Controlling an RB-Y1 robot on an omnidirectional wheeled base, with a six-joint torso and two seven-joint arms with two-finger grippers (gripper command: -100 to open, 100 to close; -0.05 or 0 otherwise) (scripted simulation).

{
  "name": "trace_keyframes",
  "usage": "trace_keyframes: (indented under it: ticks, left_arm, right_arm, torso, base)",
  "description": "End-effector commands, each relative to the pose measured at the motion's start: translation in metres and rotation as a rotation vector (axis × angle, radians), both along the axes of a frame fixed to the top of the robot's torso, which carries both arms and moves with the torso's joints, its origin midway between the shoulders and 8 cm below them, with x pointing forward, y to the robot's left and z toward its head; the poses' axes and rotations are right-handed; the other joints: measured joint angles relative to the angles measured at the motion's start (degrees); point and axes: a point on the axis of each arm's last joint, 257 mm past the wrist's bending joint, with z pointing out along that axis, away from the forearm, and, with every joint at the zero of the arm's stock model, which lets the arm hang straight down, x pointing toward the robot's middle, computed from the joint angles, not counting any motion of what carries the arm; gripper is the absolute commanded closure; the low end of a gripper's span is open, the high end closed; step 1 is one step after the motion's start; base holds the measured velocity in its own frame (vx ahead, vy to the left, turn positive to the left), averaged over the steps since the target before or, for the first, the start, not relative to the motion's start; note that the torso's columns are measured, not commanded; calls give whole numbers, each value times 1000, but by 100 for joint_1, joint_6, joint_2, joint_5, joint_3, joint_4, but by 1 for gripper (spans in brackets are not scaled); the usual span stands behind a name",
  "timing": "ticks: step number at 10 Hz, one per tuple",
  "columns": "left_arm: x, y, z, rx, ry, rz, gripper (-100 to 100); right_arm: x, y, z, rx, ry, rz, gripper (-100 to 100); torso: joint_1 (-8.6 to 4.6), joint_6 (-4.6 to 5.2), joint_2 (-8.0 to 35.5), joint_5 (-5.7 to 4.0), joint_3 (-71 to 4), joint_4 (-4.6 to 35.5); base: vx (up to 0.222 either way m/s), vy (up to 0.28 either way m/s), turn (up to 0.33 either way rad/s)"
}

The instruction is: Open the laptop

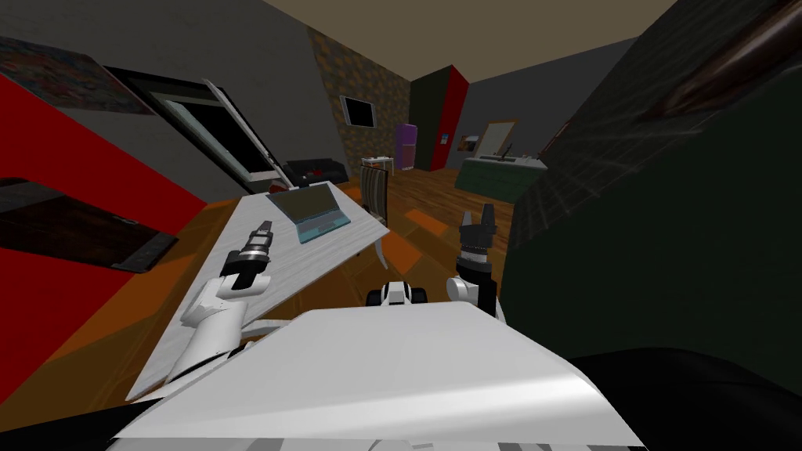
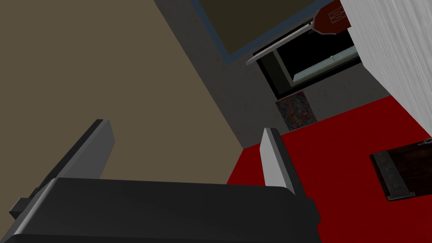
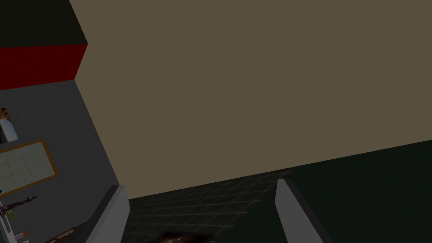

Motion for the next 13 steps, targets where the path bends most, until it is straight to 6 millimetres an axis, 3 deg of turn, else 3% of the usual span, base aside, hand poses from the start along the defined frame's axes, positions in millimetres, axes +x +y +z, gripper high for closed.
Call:
trace_keyframes:
  ticks: [1,3,4,6,7,9,10,11,12,13]
  left_arm:
    - [-6,33,9,10,3,65,-100]
    - [-9,38,-3,-6,22,77,-100]
    - [-13,61,14,9,10,126,-100]
    - [-17,66,2,-7,29,138,-100]
    - [-23,89,16,-1,21,189,-100]
    - [-26,92,7,-12,34,197,-100]
    - [-34,115,19,-11,27,249,-100]
    - [-32,112,25,-2,17,243,-100]
    - [-36,117,12,-20,37,255,-100]
    - [-44,137,24,-21,28,305,-100]
  right_arm:
    - [0,0,0,0,0,0,0]
    - [0,0,0,0,0,0,0]
    - [0,0,0,0,0,0,0]
    - [0,0,0,0,0,0,0]
    - [0,0,0,0,0,0,0]
    - [0,0,0,0,0,0,0]
    - [0,0,0,0,0,0,0]
    - [0,0,0,0,0,0,0]
    - [0,0,0,0,0,0,0]
    - [0,0,0,0,0,0,0]
  torso:
    - [1,-2,1,1,1,0]
    - [0,2,-1,0,0,0]
    - [1,-2,1,1,1,0]
    - [0,1,0,0,0,0]
    - [0,-1,1,1,1,0]
    - [0,1,0,1,0,0]
    - [0,-2,2,0,1,1]
    - [-2,8,1,-2,0,1]
    - [1,1,0,0,0,0]
    - [0,-1,1,1,1,0]
  base:
    - [0,2,-180]
    - [1,8,-76]
    - [1,4,-183]
    - [2,9,-68]
    - [4,8,-194]
    - [3,11,-65]
    - [5,11,-201]
    - [4,17,-121]
    - [2,9,21]
    - [4,11,-190]
